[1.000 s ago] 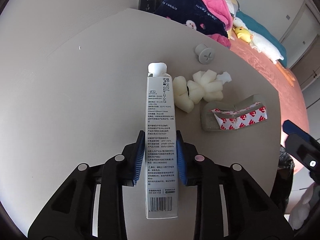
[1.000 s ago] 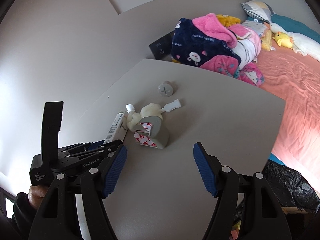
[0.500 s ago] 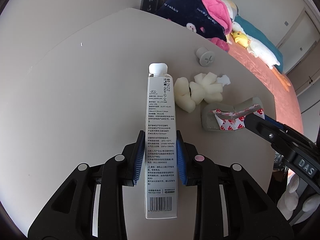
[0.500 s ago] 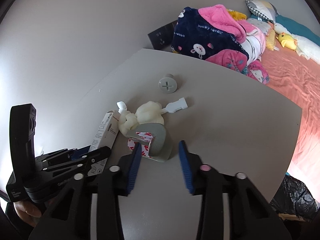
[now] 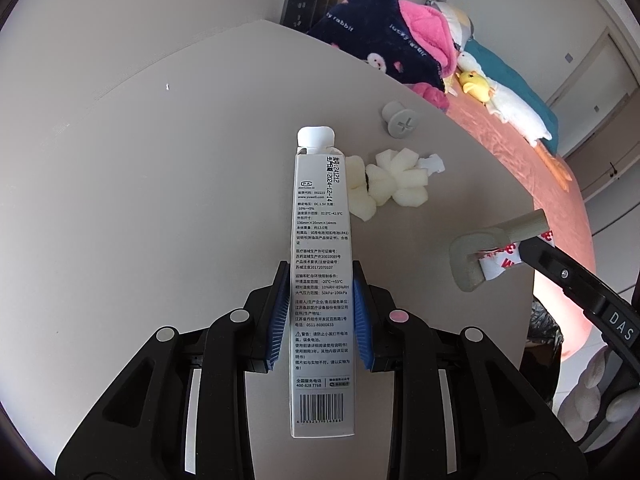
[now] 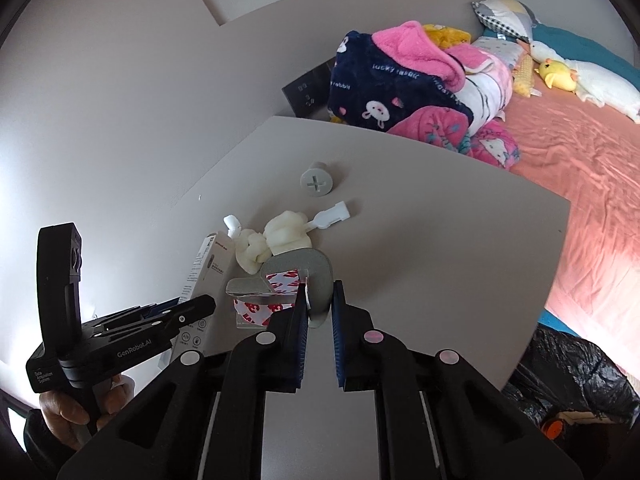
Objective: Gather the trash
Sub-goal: 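Carry box and grey holder over the black trash bag and open both tools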
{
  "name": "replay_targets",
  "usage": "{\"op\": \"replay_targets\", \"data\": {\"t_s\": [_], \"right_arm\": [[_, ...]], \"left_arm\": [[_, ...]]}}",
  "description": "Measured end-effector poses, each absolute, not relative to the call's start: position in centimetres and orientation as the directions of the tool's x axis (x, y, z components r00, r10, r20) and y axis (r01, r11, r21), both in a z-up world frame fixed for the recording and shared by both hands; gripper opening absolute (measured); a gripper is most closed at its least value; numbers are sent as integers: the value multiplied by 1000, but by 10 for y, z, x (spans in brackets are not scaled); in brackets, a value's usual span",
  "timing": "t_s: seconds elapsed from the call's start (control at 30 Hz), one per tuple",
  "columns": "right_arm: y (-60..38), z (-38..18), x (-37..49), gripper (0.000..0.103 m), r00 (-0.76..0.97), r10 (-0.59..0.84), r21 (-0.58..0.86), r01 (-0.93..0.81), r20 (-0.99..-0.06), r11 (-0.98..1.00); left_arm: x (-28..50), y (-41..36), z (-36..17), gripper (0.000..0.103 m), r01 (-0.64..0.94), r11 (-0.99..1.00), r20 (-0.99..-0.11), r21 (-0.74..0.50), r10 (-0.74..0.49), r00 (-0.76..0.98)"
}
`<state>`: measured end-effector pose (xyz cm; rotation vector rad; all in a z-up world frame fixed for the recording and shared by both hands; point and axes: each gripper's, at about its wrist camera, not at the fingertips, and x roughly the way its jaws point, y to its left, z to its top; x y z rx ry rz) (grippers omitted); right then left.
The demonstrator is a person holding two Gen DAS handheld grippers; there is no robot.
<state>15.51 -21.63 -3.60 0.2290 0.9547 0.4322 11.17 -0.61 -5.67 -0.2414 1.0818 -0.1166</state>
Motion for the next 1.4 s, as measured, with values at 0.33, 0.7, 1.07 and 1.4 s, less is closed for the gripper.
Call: {"op": "replay_targets", "data": {"t_s": [0.33,0.7,1.07,1.4], "right_arm": [[-243,-13,125,13,543,443,385,-225,-713,895],[-280,9,83,13,601,400,375,-175,-691,910],[-322,18,45,13,646,331,356,-97,-688,929],[-359,23,23,13,682,270,352,-20,-679,936]], "left_arm": [[91,-21,-31,29,27,965,-837,-263,-242,491],[73,-69,-10,29,158,947,-814,-279,-321,485],[67,-120,-3,29,282,914,-798,-291,-395,455],[63,-162,1,29,371,882,-791,-289,-439,427]]}}
